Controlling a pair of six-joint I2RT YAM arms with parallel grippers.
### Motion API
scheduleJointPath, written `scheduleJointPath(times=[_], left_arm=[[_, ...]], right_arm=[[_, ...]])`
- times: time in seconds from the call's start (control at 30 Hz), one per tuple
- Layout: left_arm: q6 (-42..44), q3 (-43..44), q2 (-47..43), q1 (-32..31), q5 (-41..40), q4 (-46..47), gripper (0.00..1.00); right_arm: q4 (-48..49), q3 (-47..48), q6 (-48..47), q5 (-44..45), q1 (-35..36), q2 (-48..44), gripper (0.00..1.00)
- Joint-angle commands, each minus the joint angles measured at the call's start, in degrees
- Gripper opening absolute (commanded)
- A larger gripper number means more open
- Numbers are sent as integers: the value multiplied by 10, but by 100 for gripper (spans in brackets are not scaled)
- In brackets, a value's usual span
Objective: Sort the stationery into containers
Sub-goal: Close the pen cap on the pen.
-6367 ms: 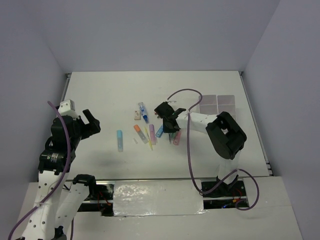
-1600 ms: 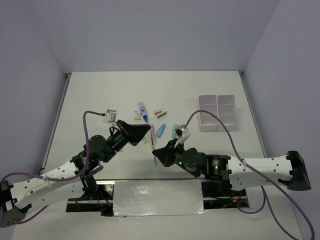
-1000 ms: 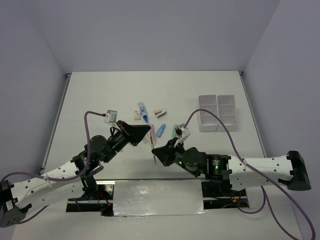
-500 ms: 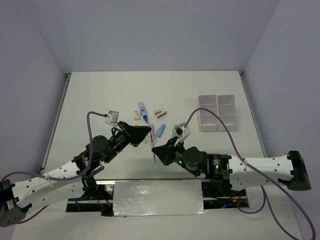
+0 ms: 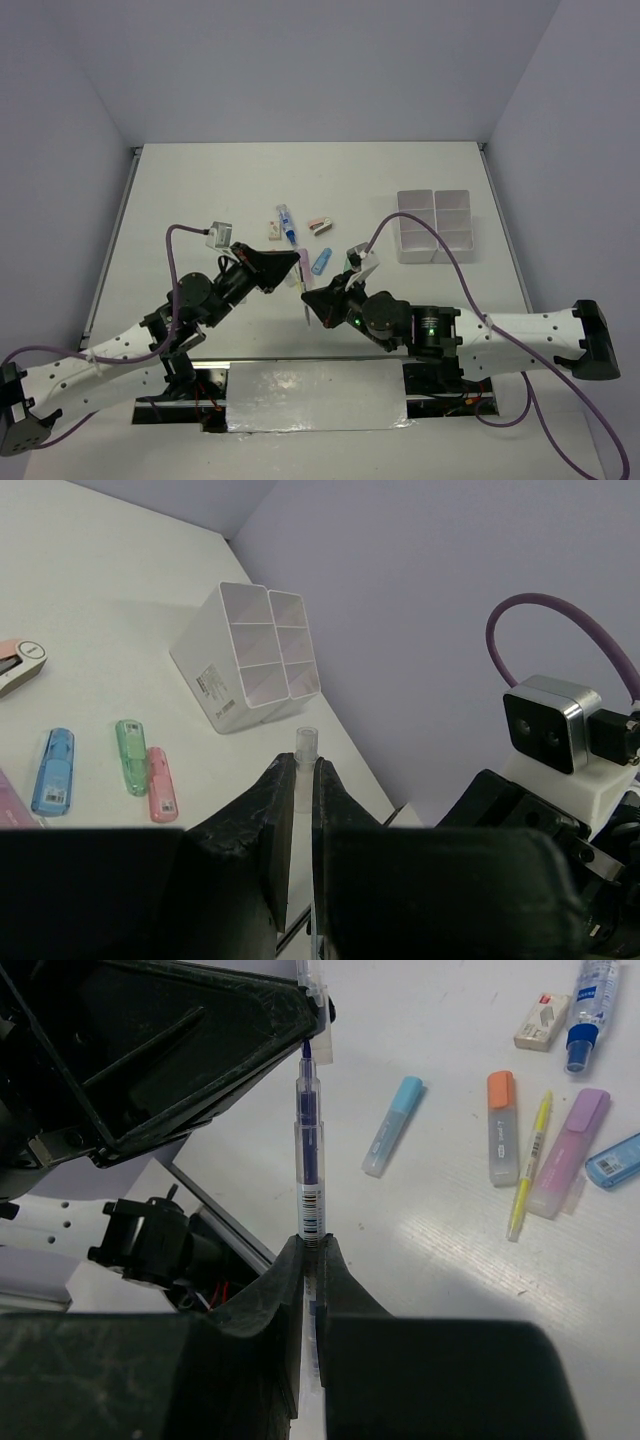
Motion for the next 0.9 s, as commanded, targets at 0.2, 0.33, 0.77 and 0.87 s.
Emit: scheduleJointPath(times=[0.2,0.33,0.77,0.87], left_arm=[[35,37,-29,-2,-42,-40,0],[45,50,-22,-3,-45,-48,0],[35,37,-15,-3,-27,-26,0],[34,36,-16,-2,-23,-23,0]], right_arm=[[20,22,-2,-29,4,20,0],[27,22,-6,-29,4,18,0],[3,51,-24,9,4,33,0],[-4,56,-23,11,-1,39,0]])
